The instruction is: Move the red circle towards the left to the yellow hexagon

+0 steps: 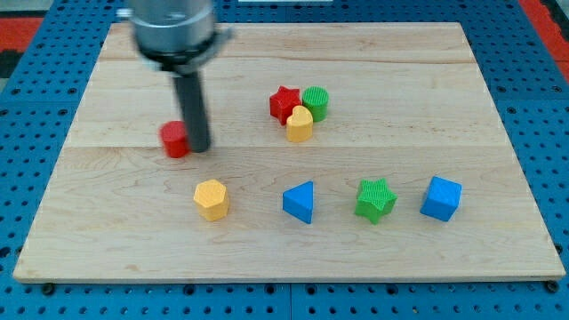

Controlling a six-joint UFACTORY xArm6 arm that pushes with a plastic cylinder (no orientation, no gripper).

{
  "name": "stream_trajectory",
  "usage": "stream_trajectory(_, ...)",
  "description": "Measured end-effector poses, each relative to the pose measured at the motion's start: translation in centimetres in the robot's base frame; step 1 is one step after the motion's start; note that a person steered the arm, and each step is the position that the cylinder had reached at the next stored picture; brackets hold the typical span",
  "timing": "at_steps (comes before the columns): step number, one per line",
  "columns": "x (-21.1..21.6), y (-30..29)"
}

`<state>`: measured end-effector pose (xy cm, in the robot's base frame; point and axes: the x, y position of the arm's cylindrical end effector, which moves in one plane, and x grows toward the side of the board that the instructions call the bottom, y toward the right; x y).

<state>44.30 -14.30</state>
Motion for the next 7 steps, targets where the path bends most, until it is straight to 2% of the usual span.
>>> stream_trajectory(1, -3.0, 0.0)
stream_trajectory(2, -2.3, -6.5)
stream_trajectory(3, 0.2, -8.5)
stream_trajectory(5, 1.2, -16.0)
stream_trajectory(6, 2.0, -9.9)
stream_trajectory(7, 4.2, -7.2)
